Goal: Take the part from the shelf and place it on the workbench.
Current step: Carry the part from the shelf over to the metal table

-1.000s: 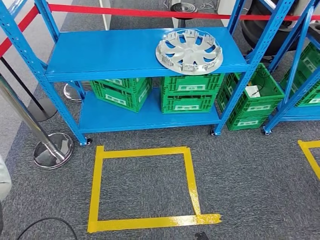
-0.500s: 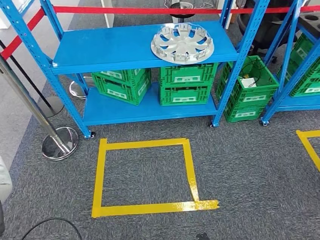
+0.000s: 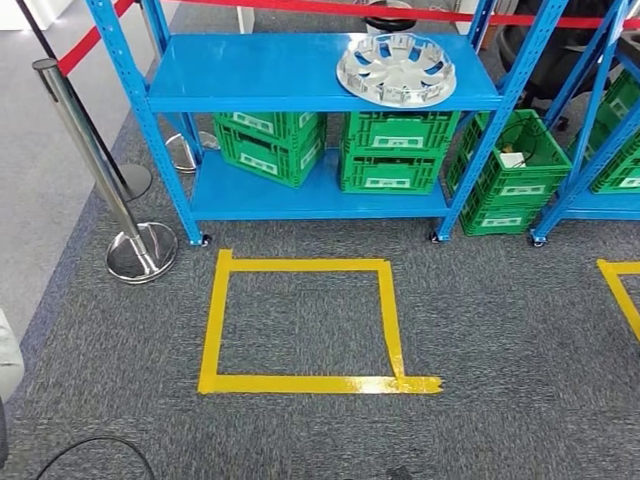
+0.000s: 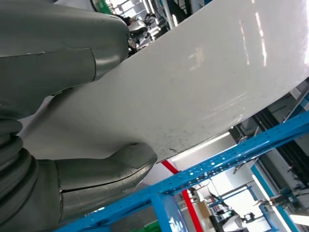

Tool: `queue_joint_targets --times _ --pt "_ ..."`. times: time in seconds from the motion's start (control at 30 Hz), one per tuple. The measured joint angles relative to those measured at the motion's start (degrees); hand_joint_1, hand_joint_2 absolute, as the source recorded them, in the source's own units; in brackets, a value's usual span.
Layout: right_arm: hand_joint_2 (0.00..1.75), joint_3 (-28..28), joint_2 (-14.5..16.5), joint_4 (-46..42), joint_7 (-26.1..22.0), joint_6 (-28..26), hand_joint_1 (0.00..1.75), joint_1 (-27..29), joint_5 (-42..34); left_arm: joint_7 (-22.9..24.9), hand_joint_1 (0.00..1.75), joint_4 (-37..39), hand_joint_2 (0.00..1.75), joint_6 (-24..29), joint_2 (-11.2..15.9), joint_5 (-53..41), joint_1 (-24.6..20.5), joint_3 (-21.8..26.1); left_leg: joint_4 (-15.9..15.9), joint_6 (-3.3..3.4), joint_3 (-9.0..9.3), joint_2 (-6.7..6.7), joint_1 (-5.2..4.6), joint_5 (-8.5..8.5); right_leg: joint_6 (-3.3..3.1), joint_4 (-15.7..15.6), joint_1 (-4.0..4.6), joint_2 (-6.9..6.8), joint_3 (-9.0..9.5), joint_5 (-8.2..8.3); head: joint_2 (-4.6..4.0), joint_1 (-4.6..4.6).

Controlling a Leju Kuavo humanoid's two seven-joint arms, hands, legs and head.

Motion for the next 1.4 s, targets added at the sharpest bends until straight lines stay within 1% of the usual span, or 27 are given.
queue_joint_targets --times 0.03,0.1,0.17,0.2,0.23,0.3,0.33,0.43,0.47,0.5,0.53,0.6,0.67,0.7,0.77,0.8,0.87,0.93,1.0,1.03,1.07,1.13,1.17,1.23,1.27,1.33,1.4 --pt "1.75 0.0 0.0 -0.1 0.0 0.0 0.00 0.0 0.1 0.0 1.75 0.0 1.75 -0.2 -0.1 0.0 0.1 0.1 0.0 -0.03 -1.17 -0.48 -0.18 0.82 -0.38 0.0 0.09 0.18 1.29 1.73 0.00 0.00" --pt "1.75 0.1 -0.1 -0.4 0.1 -0.1 0.00 -0.1 0.3 0.0 1.75 -0.1 1.75 -0.7 -0.2 0.0 0.1 0.3 0.1 -0.19 -3.10 -1.53 -0.46 2.36 -1.69 -5.7 0.49 1.89 6.73 4.88 0.00 -0.05" --pt "1.75 0.1 -0.2 -0.7 0.1 -0.1 0.00 -0.2 0.5 0.0 1.75 -0.4 1.75 -1.0 -0.4 0.0 0.1 0.4 0.2 -0.46 -4.16 -2.56 -0.72 3.76 -2.72 -15.7 0.96 4.32 13.99 3.91 0.00 -0.05" --pt "1.75 0.1 -0.3 -0.9 0.0 -0.1 0.00 -0.2 0.6 0.0 1.75 -0.5 1.75 -1.2 -0.5 0.0 0.1 0.6 0.2 -0.64 -4.38 -3.07 -0.75 4.44 -2.84 -19.2 1.14 5.00 16.34 2.73 0.00 -0.13" --pt "1.75 0.2 -0.3 -1.0 0.1 -0.1 0.00 -0.2 0.7 0.0 1.75 -0.6 1.75 -1.5 -0.6 0.2 0.2 0.7 0.1 -0.90 -4.56 -3.71 -0.83 5.10 -2.73 -21.3 1.24 4.72 17.51 2.09 0.00 -0.07" --pt "1.75 0.3 -0.3 -1.3 0.1 -0.2 0.00 -0.2 0.8 0.0 1.75 -0.7 1.75 -2.2 -0.9 0.5 0.6 1.2 0.4 -1.42 -5.08 -3.76 -0.73 5.16 -2.89 -21.7 1.02 3.24 17.11 2.62 0.00 -0.10" --pt "1.75 0.4 -0.3 -1.5 0.1 -0.2 0.00 0.0 0.8 0.0 1.75 -0.7 1.75 -2.5 -1.1 0.6 0.8 1.5 1.6 -1.75 -5.60 -2.93 -0.67 3.74 -3.20 -21.8 0.89 2.32 16.73 3.10 0.00 -0.16" --pt "1.75 0.5 -0.3 -1.6 0.2 -0.2 0.00 0.6 0.9 0.0 1.75 -0.9 1.75 -3.0 -1.4 0.4 1.0 1.9 11.1 -2.94 -8.29 0.07 -0.10 -3.97 -3.65 -21.7 0.76 -0.52 15.23 4.29 0.00 -0.56" --pt "1.75 0.6 -0.3 -1.6 0.3 -0.2 0.00 0.8 0.9 0.0 1.75 -0.9 1.75 -3.1 -1.5 0.3 1.0 2.1 14.7 -3.36 -9.01 0.36 0.19 -5.27 -3.52 -21.5 0.73 -1.48 14.63 4.57 0.00 -0.57" --pt "1.75 0.6 -0.3 -1.7 0.4 -0.3 0.00 0.9 0.9 0.0 1.75 -0.9 1.75 -3.1 -1.6 0.1 1.1 2.2 17.1 -3.72 -9.12 0.52 0.48 -5.31 -3.37 -21.2 0.68 -2.40 13.99 4.78 0.00 -0.56" --pt "1.75 0.6 -0.3 -1.7 0.4 -0.3 0.00 0.9 0.9 0.0 1.75 -0.9 1.75 -3.2 -1.8 0.0 1.1 2.5 17.3 -4.03 -8.25 0.71 0.76 -4.29 -3.22 -20.8 0.58 -3.29 13.35 4.91 0.00 -0.56" --pt "1.75 0.6 -0.3 -1.7 0.6 -0.4 0.00 0.8 0.9 0.0 1.75 -0.9 1.75 -3.6 -2.3 0.1 1.2 3.2 11.1 -4.46 -3.35 1.96 1.15 -1.70 -2.86 -19.9 0.39 -4.82 12.55 4.86 0.00 -0.57" --pt "1.75 0.6 -0.3 -1.7 0.7 -0.4 0.00 0.8 0.9 0.0 1.75 -0.9 1.75 -4.1 -3.0 0.4 1.1 4.0 3.5 -4.18 1.50 4.01 0.92 -1.37 -2.29 -19.0 0.48 -5.98 12.09 4.69 0.00 -0.58" --pt "1.75 0.6 -0.3 -1.7 0.7 -0.4 0.00 0.7 0.9 0.0 1.75 -0.9 1.75 -4.3 -3.3 0.6 1.1 4.4 1.6 -3.76 2.45 4.60 0.74 -1.76 -2.01 -18.7 0.60 -6.45 12.12 4.67 0.00 -0.55" --pt "1.75 0.6 -0.3 -1.8 0.7 -0.3 0.00 0.7 0.9 0.0 1.75 -0.9 1.75 -4.9 -4.1 0.9 1.3 5.5 0.9 -2.58 2.09 4.16 0.57 -1.89 -1.43 -18.5 0.70 -7.25 12.14 4.79 0.00 -0.44" --pt "1.75 0.6 -0.3 -1.8 0.7 -0.3 0.00 0.6 1.0 0.0 1.75 -0.9 1.75 -5.2 -4.6 1.0 1.4 6.0 0.8 -2.06 1.79 3.69 0.64 -1.69 -1.06 -18.3 0.63 -6.63 12.00 4.49 0.00 -0.43" --pt "1.75 0.6 -0.3 -1.9 0.6 -0.3 0.00 0.7 1.2 0.0 1.75 -0.9 1.75 -5.8 -5.6 1.0 1.3 7.1 0.5 -1.04 1.20 2.74 0.85 -1.09 -0.37 -15.3 0.41 -3.47 10.34 2.24 0.00 -0.22" --pt "1.75 0.7 -0.3 -1.9 0.6 -0.3 0.00 0.9 1.3 0.0 1.75 -0.9 1.75 -6.2 -6.7 1.0 1.2 8.2 0.6 -0.39 0.36 1.66 0.80 -0.56 -0.11 -7.7 0.19 -0.52 6.77 -1.69 0.00 -0.01" --pt "1.75 0.7 -0.3 -1.9 0.6 -0.3 0.00 1.1 1.4 0.0 1.75 -0.9 1.75 -6.6 -7.7 1.2 1.2 9.5 0.6 -0.19 -0.33 0.34 0.66 -0.08 -0.18 -1.7 0.11 0.03 3.89 -3.43 0.00 -0.01" --pt "1.75 0.7 -0.3 -1.9 0.6 -0.3 0.00 1.1 1.5 0.0 1.75 -0.9 1.75 -6.7 -8.2 1.2 1.2 10.1 0.6 -0.22 -0.52 -0.39 0.61 0.13 -0.30 -1.8 0.10 0.13 3.88 -2.53 0.00 -0.01" --pt "1.75 0.7 -0.3 -1.9 0.6 -0.3 0.00 1.1 1.5 0.1 1.75 -0.9 1.75 -6.9 -8.7 1.3 1.2 10.7 0.6 -0.30 -0.61 -1.10 0.58 0.30 -0.47 -4.3 0.10 0.37 5.00 -0.62 0.00 -0.01" --pt "1.75 0.7 -0.3 -1.9 0.6 -0.3 0.00 1.1 1.5 0.1 1.75 -0.9 1.75 -7.3 -9.6 1.2 1.1 11.7 0.7 -0.64 -0.70 -2.51 0.49 0.58 -0.99 -12.5 0.07 2.40 8.84 3.58 0.00 -0.02" --pt "1.75 0.7 -0.3 -1.9 0.6 -0.3 0.00 1.1 1.5 0.1 1.75 -0.9 1.75 -7.4 -10.0 1.2 1.0 12.1 0.8 -0.89 -0.89 -3.18 0.45 0.74 -1.17 -15.9 0.02 3.51 10.36 4.65 0.00 -0.02" --pt "1.75 0.7 -0.3 -1.9 0.6 -0.4 0.00 1.1 1.5 0.1 1.75 -0.9 1.75 -7.4 -10.7 1.2 0.9 12.9 1.0 -1.58 -1.53 -4.38 0.50 1.18 -1.31 -18.5 0.04 4.55 11.36 4.81 0.00 -0.05" --pt "1.75 0.7 -0.3 -1.9 0.5 -0.4 0.00 1.1 1.5 0.1 1.75 -0.9 1.75 -7.4 -11.0 1.2 0.9 13.4 1.0 -2.00 -1.93 -5.03 0.57 1.48 -1.38 -18.7 0.01 4.01 11.41 4.90 0.00 -0.05" --pt "1.75 0.7 -0.2 -1.9 0.5 -0.4 0.00 1.0 1.5 0.1 1.75 -0.9 1.75 -7.4 -11.5 1.1 0.8 14.2 1.9 -2.68 -2.79 -4.43 0.56 0.99 -1.79 -18.8 -0.21 2.65 11.41 5.45 0.00 -0.19" --pt "1.75 0.7 -0.1 -1.9 0.5 -0.4 0.00 1.1 1.5 0.2 1.75 -0.9 1.75 -7.4 -11.9 1.0 0.6 14.9 6.6 -3.19 -4.87 -1.74 0.49 -2.13 -2.14 -18.9 -0.38 1.01 11.24 5.85 0.00 -0.51"
